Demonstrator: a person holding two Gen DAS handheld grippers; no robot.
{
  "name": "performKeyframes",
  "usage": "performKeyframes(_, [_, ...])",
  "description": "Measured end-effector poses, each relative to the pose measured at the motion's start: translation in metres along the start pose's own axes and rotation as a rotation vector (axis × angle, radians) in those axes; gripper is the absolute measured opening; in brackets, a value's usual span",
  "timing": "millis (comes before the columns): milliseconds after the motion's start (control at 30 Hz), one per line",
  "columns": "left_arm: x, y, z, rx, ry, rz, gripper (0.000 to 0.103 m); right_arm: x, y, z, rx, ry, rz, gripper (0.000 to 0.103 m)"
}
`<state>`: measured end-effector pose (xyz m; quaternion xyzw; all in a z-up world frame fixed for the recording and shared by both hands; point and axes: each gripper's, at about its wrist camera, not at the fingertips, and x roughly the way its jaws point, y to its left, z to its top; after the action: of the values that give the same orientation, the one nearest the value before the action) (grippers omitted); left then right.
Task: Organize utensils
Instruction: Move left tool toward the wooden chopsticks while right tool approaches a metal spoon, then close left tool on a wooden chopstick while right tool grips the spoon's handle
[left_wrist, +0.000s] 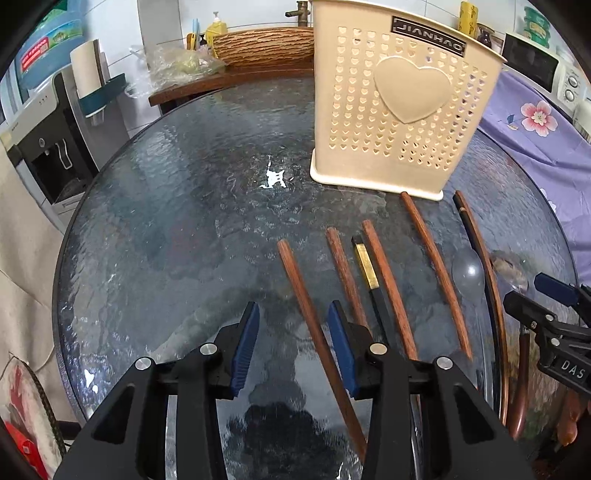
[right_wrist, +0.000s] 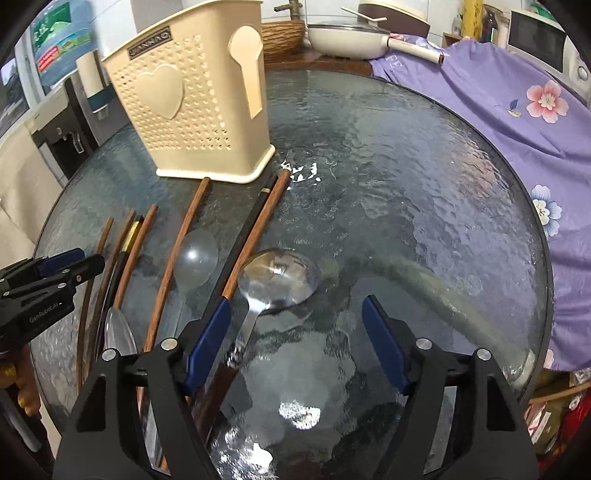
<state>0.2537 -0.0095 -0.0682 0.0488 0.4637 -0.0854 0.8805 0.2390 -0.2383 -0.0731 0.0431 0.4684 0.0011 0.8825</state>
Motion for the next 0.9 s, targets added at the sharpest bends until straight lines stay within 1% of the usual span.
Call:
performKeyframes(100, [0.004, 0.0, 0.006, -0.005, 0.008, 0.002, 0.036, 0.004, -0.001, 0.007, 0.027, 0.015, -0.003, 0.065])
performKeyframes(167, [0.005, -0.001, 0.009, -0.002, 0.012, 0.0, 0.033, 0.005, -0.002, 0.01, 0.048, 0.032, 0.008, 0.064])
performKeyframes(233, [0.007, -0.002, 0.012, -0.002, 0.015, -0.005, 0.032, 0.006, -0.001, 0.012, 0.042, 0.04, 0.008, 0.063])
performKeyframes(300, [0.009, -0.005, 0.014, 0.009, 0.014, 0.001, 0.032, 0.007, 0.001, 0.013, 0.032, 0.042, -0.01, 0.061])
performKeyframes(367, [0.01, -0.007, 0.016, 0.017, 0.012, 0.004, 0.03, 0.008, 0.002, 0.015, 0.038, 0.051, -0.011, 0.059])
performKeyframes(433, [0.01, -0.007, 0.016, 0.016, 0.016, -0.001, 0.028, 0.007, 0.005, 0.013, 0.031, 0.058, -0.022, 0.055])
performKeyframes(500, [0.011, -0.006, 0.017, 0.012, 0.018, 0.0, 0.026, 0.007, 0.01, 0.011, 0.023, 0.058, -0.036, 0.053])
performKeyframes(600, [0.012, -0.006, 0.019, 0.015, 0.019, 0.006, 0.024, 0.005, 0.014, 0.009, 0.025, 0.055, -0.046, 0.043])
performKeyframes(667, [0.013, -0.007, 0.02, 0.018, 0.019, 0.006, 0.022, 0.005, 0.017, 0.009, 0.019, 0.053, -0.049, 0.042])
performKeyframes(733, [0.013, -0.008, 0.02, 0.02, 0.021, 0.006, 0.02, 0.005, 0.02, 0.006, 0.012, 0.048, -0.057, 0.035])
performKeyframes(900, [0.013, -0.009, 0.02, 0.021, 0.024, 0.006, 0.014, 0.003, 0.018, 0.006, 0.005, 0.044, -0.046, 0.031])
